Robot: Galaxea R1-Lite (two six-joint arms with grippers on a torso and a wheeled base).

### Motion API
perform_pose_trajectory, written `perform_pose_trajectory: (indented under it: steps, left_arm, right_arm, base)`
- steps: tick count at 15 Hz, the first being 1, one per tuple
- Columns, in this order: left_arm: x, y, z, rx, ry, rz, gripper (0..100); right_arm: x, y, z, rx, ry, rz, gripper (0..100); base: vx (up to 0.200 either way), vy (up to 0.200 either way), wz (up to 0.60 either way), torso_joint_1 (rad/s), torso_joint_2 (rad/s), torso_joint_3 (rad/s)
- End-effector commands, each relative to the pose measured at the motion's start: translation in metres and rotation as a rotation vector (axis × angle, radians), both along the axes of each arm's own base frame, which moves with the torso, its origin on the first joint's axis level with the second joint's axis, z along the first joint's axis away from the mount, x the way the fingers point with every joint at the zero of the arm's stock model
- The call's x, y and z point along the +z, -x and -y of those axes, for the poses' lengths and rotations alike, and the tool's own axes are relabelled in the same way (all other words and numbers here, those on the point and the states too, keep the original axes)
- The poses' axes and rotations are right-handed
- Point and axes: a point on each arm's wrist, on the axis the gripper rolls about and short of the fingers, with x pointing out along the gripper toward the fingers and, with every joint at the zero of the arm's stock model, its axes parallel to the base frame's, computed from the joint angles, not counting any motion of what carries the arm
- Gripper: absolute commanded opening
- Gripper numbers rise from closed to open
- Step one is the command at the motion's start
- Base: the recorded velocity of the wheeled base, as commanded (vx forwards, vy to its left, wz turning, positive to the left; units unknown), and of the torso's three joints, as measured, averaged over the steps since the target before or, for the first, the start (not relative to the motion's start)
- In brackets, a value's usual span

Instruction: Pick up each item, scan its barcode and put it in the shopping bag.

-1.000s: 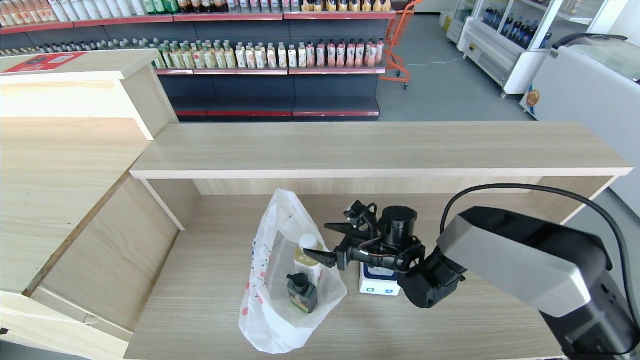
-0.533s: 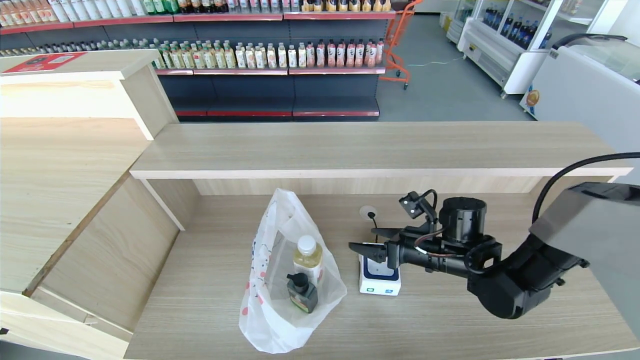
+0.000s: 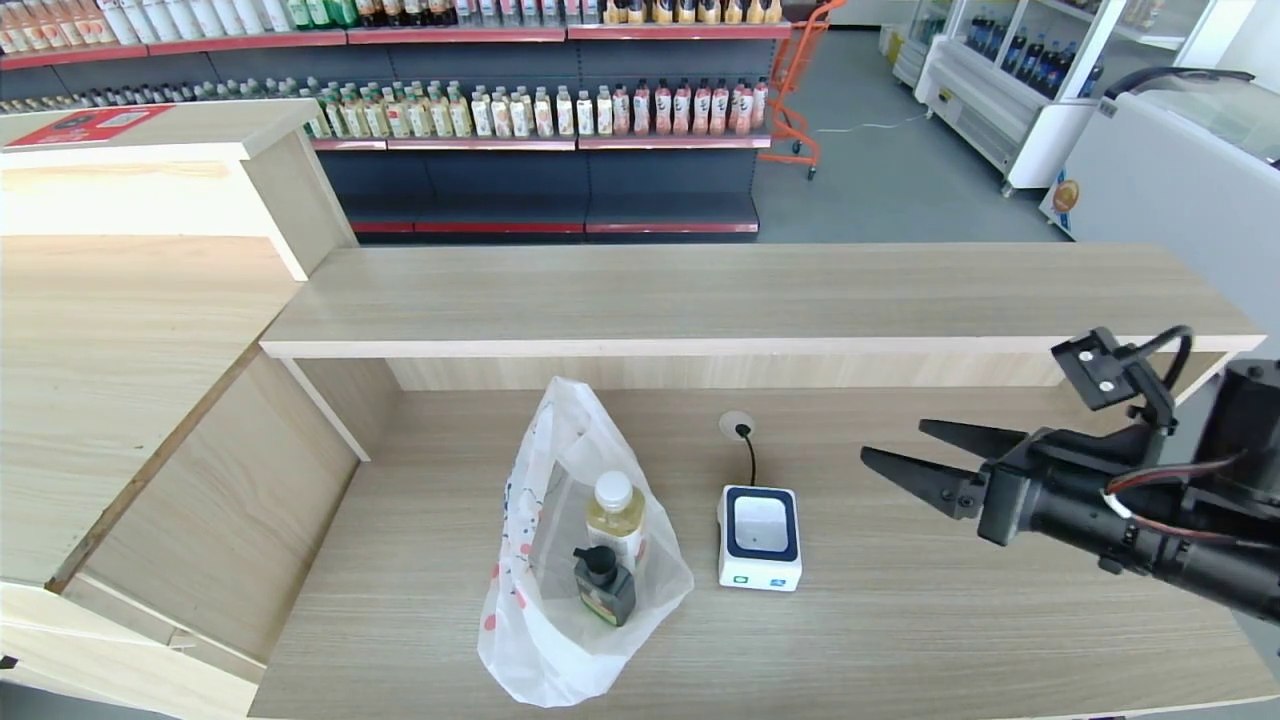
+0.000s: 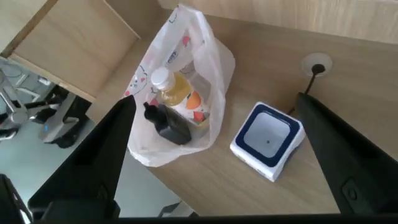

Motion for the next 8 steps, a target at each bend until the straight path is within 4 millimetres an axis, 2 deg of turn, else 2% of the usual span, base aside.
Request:
perform_pose_trajectory:
  steps: [1, 2, 4, 8]
  left_arm:
    - [0.0, 0.0, 0.0, 0.0, 0.0, 0.001, 100]
    - [0.0, 0.0, 0.0, 0.0, 0.0, 0.001, 100]
    - [0.0, 0.0, 0.0, 0.0, 0.0, 0.001, 100]
    - [0.0, 0.0, 0.0, 0.0, 0.0, 0.001, 100]
  right_arm:
    - [-0.028, 0.123, 0.049, -0.368, 0.145, 0.038, 100]
    - [-0.039, 0.148, 0.056, -0.46, 0.144, 0.055, 100]
    - [-0.054, 0.184, 0.065, -0.531, 0.136, 0.055, 100]
    - [-0.085, 0.229, 0.07, -0.696, 0.102, 0.155, 100]
  base:
    - [0.0, 0.0, 0.0, 0.0, 0.0, 0.0]
    - [0.0, 0.0, 0.0, 0.0, 0.0, 0.0]
    - [0.0, 0.0, 0.0, 0.0, 0.0, 0.0]
    - [0.0, 0.0, 0.0, 0.0, 0.0, 0.0]
